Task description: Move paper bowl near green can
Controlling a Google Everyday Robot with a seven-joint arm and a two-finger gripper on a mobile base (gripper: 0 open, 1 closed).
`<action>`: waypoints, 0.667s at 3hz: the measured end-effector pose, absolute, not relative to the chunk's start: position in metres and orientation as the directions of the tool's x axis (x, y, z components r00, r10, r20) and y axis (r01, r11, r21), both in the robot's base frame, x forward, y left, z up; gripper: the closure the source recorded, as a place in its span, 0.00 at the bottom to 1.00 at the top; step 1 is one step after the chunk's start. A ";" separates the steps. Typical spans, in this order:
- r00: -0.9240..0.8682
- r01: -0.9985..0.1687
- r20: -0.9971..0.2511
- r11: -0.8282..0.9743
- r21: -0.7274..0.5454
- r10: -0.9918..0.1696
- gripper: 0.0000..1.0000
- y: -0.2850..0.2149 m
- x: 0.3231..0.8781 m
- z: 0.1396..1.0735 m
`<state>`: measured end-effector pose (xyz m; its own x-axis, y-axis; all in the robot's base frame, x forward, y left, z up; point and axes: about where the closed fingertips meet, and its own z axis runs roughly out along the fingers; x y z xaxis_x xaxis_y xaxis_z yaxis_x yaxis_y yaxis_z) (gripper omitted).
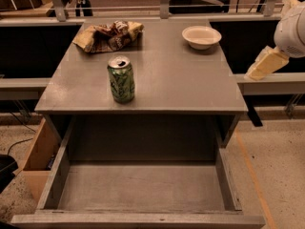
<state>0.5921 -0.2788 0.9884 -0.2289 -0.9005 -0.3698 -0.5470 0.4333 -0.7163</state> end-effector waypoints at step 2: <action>-0.117 -0.442 -0.466 0.466 -0.766 -0.877 0.00 -0.260 0.661 0.981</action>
Offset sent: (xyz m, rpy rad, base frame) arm 0.1425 0.0314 -0.0080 0.1449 -0.3538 0.0949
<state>0.6614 -0.2601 0.9810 -0.1166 -0.8768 -0.4665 -0.4420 0.4664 -0.7662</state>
